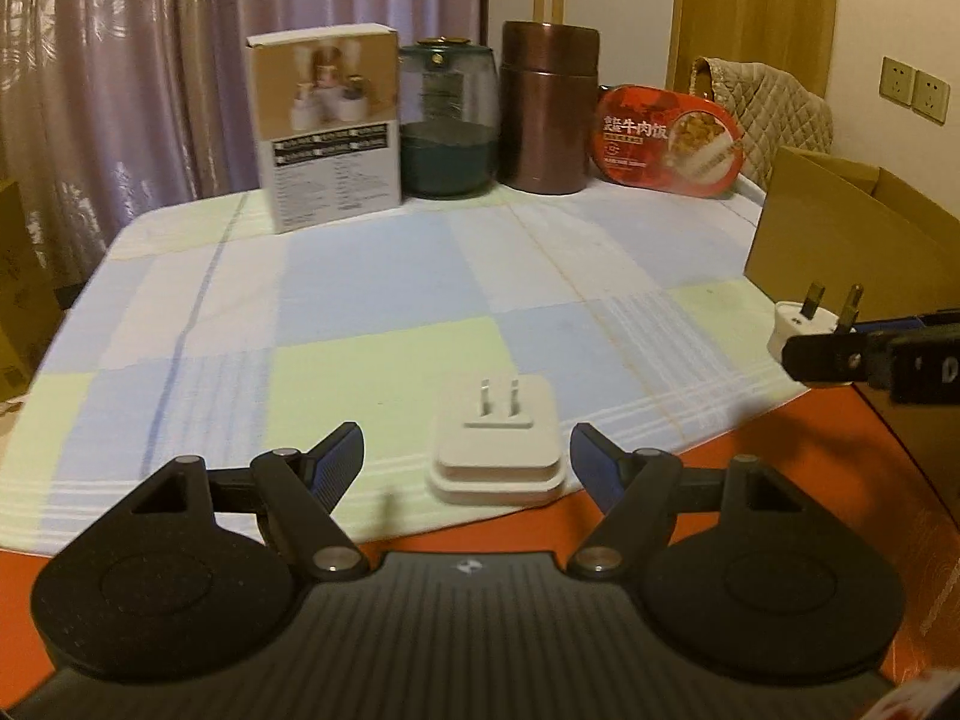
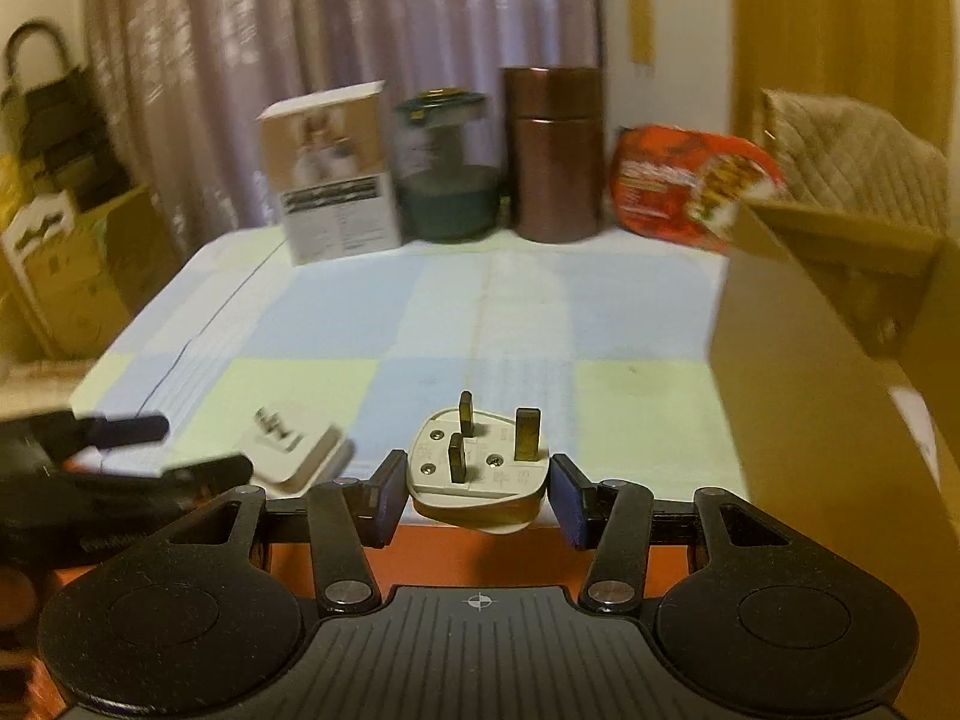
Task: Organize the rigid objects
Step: 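Grasp the white three-prong UK plug adapter with the right tool, then grasp the white flat US plug adapter with the left tool while the right tool holds the UK plug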
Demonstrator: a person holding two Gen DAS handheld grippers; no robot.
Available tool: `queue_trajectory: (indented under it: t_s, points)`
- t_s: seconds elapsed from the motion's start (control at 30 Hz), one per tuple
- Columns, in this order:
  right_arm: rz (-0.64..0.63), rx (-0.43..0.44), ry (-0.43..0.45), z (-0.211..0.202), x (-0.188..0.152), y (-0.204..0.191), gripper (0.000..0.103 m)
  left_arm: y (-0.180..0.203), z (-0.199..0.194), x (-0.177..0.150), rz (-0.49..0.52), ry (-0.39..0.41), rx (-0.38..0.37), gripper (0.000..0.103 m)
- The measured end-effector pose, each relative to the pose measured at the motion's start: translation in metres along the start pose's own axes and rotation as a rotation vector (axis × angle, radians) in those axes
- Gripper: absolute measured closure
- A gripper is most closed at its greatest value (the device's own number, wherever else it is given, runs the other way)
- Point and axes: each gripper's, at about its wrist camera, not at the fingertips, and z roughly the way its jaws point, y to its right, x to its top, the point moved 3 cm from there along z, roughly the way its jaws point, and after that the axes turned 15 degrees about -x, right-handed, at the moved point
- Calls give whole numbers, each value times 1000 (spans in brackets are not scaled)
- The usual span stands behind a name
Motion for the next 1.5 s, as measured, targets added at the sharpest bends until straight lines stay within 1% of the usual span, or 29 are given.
queue_trajectory:
  t_s: [0.13,0.23,0.3,0.5,0.7,0.8,1.03,1.23,1.4,1.5]
  points:
    - [22,0,5,3,7,9,56,3,20,1,13,-23,-19,31]
    - [42,16,-3,6,10,10,56,2,33,-2,37,-48,-29,31]
    - [38,27,-1,7,11,8,56,-1,39,-4,31,-67,-25,32]
    - [34,51,-8,13,12,5,56,-8,45,-4,-13,-56,-36,36]
    - [42,53,-14,16,13,8,56,-8,48,-4,-19,-48,-16,41]
    - [40,48,-20,17,12,9,56,-7,51,-4,-14,-53,-10,42]
    - [32,49,-24,18,11,7,56,-5,52,-4,-10,-56,-4,43]
    - [32,43,-31,20,11,6,56,-3,48,-3,-49,-82,11,43]
    - [38,43,-21,15,13,8,56,4,34,0,-74,-95,21,43]
    - [48,42,-9,7,16,10,56,10,20,2,-89,-90,18,43]
